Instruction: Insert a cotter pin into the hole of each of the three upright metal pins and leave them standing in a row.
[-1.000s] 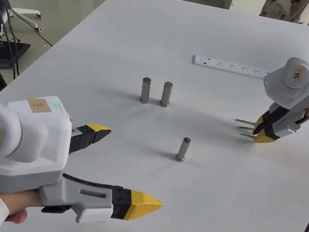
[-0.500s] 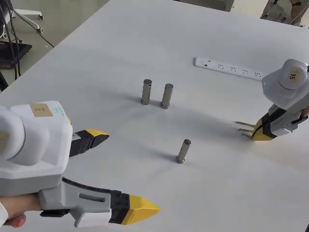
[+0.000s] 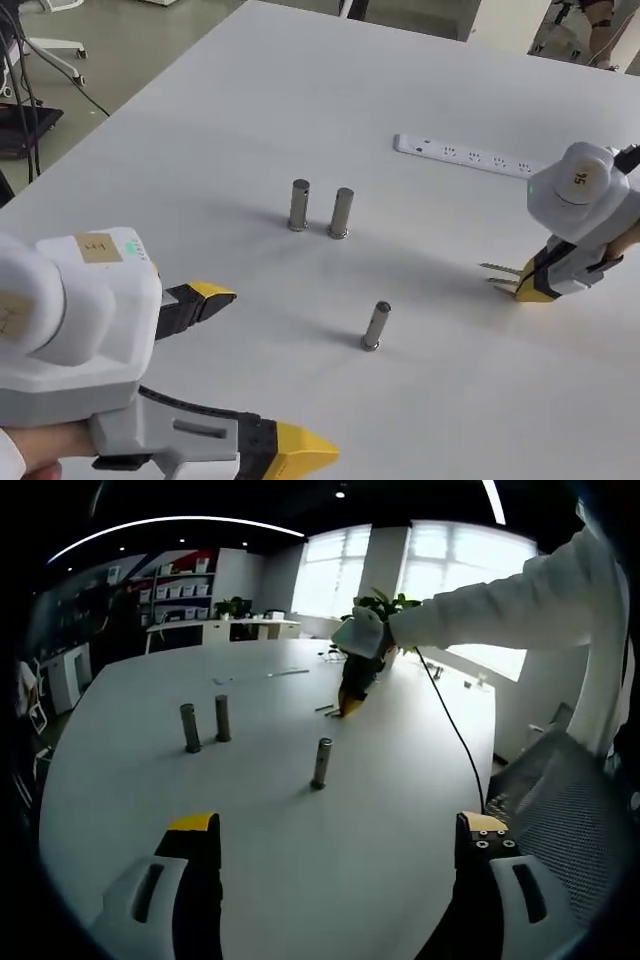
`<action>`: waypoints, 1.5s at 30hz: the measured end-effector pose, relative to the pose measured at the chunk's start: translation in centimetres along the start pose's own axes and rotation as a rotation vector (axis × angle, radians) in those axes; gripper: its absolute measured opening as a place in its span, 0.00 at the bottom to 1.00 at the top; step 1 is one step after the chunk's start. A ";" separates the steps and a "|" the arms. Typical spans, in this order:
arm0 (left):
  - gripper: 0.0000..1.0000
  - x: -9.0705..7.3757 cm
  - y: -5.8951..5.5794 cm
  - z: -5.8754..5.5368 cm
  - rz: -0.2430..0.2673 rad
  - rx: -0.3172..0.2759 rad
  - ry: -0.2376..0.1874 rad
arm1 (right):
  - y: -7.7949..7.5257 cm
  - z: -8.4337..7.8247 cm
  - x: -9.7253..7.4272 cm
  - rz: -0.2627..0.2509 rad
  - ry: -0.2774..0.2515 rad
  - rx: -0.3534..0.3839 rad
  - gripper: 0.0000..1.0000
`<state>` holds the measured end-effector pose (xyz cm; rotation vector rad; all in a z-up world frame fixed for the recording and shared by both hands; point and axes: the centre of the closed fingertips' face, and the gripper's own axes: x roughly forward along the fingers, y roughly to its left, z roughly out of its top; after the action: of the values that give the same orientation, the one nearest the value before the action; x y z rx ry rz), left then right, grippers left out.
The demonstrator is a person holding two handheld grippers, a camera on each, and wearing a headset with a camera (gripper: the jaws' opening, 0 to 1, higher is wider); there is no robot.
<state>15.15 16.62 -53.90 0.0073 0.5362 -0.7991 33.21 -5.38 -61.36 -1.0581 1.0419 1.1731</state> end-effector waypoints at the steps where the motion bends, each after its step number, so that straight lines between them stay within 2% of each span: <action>1: 0.97 0.0 0.1 0.0 0.001 0.001 0.002 | 0.0 0.0 0.0 0.002 -0.008 0.008 0.00; 3: 0.97 0.1 0.1 0.1 0.003 0.004 0.006 | 0.0 -0.1 0.0 0.014 -0.006 0.009 0.00; 5: 0.97 0.1 0.1 0.3 0.000 0.011 0.010 | 0.0 -0.9 -0.2 0.018 0.040 -0.003 0.00; 7: 0.97 0.2 0.0 0.4 -0.006 0.016 0.007 | 0.2 -1.0 -0.3 0.024 0.034 -0.004 0.00; 9: 0.94 0.4 -0.1 0.4 -0.011 0.018 0.003 | 0.6 -0.6 -0.7 0.027 -0.002 0.012 0.00; 11: 0.94 0.6 -0.3 0.4 -0.014 0.020 0.006 | 0.8 -0.5 -1.2 0.019 -0.016 0.002 0.00; 15: 0.95 1.1 -0.9 0.2 -0.034 0.017 0.017 | 1.7 -1.1 -1.9 0.010 -0.009 -0.046 0.00; 18: 0.93 1.5 -1.4 0.2 -0.059 0.030 0.021 | 2.2 -1.5 -2.5 0.001 -0.022 -0.048 0.00; 24: 0.93 2.1 -2.1 0.9 -0.107 0.077 0.032 | 2.9 -1.7 -4.3 -0.040 -0.072 -0.044 0.00; 32: 0.91 3.2 -2.8 2.2 -0.164 0.095 0.030 | 4.4 -0.3 -7.6 -0.135 -0.158 -0.080 0.00; 35: 0.90 3.5 -2.7 2.4 -0.171 0.100 0.033 | 5.2 0.2 -8.1 -0.167 -0.187 -0.078 0.00; 36: 0.89 3.6 -2.7 2.6 -0.174 0.092 0.028 | 5.4 0.4 -8.1 -0.181 -0.204 -0.097 0.00; 37: 0.87 3.7 -2.7 2.9 -0.173 0.057 0.016 | 5.9 0.5 -8.0 -0.184 -0.212 -0.097 0.00; 38: 0.86 4.0 -2.6 3.6 -0.165 0.026 -0.018 | 6.3 0.8 -8.0 -0.199 -0.226 -0.103 0.00; 40: 0.85 4.1 -2.5 4.2 -0.167 0.002 -0.041 | 6.7 1.3 -8.1 -0.212 -0.250 -0.103 0.00; 44: 0.81 4.5 -2.8 4.8 -0.179 0.010 -0.059 | 8.0 2.5 -7.9 -0.240 -0.300 -0.097 0.00; 45: 0.81 4.7 -3.0 5.0 -0.182 0.004 -0.062 | 8.6 3.2 -7.9 -0.246 -0.328 -0.100 0.00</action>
<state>18.07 10.29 -51.16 -0.0627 0.4812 -0.9752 24.14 -2.96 -53.74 -0.9982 0.5852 1.1581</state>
